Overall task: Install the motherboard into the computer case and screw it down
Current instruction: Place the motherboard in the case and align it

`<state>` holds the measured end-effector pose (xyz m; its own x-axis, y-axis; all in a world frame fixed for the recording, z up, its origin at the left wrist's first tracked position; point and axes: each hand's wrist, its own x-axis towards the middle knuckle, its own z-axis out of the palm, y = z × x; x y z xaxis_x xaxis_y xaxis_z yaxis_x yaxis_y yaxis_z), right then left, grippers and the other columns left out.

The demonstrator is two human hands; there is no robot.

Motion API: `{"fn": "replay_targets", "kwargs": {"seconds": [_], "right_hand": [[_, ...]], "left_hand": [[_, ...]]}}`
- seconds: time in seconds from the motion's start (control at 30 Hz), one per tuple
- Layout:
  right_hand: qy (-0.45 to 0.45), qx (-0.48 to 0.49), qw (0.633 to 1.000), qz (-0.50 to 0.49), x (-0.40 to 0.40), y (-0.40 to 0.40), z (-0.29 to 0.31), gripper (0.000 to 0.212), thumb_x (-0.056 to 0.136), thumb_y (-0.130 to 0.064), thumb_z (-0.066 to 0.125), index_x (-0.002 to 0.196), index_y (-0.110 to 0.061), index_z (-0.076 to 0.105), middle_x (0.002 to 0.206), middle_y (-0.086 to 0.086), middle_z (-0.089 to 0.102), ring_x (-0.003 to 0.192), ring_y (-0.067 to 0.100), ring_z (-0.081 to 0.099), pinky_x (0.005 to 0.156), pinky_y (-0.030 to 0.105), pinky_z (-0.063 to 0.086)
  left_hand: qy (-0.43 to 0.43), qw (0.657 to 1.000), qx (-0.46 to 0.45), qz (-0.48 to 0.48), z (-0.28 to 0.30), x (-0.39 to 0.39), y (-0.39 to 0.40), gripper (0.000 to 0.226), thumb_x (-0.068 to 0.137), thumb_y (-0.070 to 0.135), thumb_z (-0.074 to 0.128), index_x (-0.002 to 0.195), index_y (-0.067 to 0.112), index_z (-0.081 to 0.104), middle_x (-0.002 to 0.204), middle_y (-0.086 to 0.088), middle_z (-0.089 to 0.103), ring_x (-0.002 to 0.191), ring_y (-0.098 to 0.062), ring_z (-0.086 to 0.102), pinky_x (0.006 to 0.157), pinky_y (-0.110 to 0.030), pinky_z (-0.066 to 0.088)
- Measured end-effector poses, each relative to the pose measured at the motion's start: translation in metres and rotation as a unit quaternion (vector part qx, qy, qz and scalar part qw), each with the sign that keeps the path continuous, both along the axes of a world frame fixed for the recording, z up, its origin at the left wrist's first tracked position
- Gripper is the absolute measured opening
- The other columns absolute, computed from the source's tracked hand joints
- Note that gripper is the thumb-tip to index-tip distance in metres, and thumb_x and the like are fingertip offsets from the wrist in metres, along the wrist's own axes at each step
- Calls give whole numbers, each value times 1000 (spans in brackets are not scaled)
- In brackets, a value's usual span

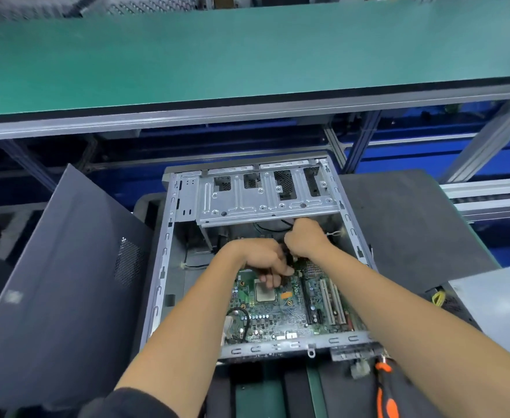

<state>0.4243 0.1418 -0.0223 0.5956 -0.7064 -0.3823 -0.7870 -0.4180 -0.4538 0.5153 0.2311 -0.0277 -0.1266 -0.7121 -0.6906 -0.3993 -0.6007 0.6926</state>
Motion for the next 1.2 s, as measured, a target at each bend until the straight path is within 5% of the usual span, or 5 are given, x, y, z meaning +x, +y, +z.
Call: {"fn": "replay_targets", "kwargs": {"seconds": [0.27, 0.47, 0.77, 1.1, 1.2], "right_hand": [[123, -172, 964, 160, -26, 0, 12, 31, 88, 1, 51, 118, -3, 55, 121, 16, 54, 102, 34, 61, 73, 37, 47], [167, -244, 941, 163, -35, 3, 12, 50, 85, -1, 60, 131, -3, 42, 123, 15, 55, 109, 31, 57, 79, 36, 43], [329, -141, 888, 290, -42, 6, 17, 29, 92, -8, 43, 116, -6, 60, 89, 2, 55, 68, 18, 49, 64, 32, 41], [113, -276, 917, 267, -42, 12, 16, 9, 87, -18, 62, 90, -12, 55, 75, 1, 54, 70, 25, 56, 59, 31, 42], [19, -142, 911, 387, -39, 20, 16, 20, 87, -31, 64, 85, -12, 58, 77, 0, 60, 72, 20, 59, 59, 28, 43]], "left_hand": [[-129, 989, -75, 8, 1, -13, 6, 20, 91, 22, 63, 72, 16, 64, 65, 4, 70, 49, -4, 58, 49, -17, 45], [-426, 876, -141, 175, -15, 15, 30, 14, 90, 15, 52, 86, 5, 62, 90, -11, 67, 78, -26, 60, 67, -34, 49], [-462, 884, -40, 55, -44, 20, 32, 75, 89, 59, 49, 145, 13, 31, 149, -13, 35, 135, -33, 33, 108, -46, 28], [-488, 871, -25, 58, -42, 30, 23, 79, 82, 65, 55, 142, 16, 36, 149, -9, 36, 142, -29, 21, 111, -46, 21], [-479, 876, -18, 50, -44, 28, 22, 74, 84, 62, 55, 140, 17, 38, 142, -11, 44, 134, -31, 34, 107, -44, 28]]}}
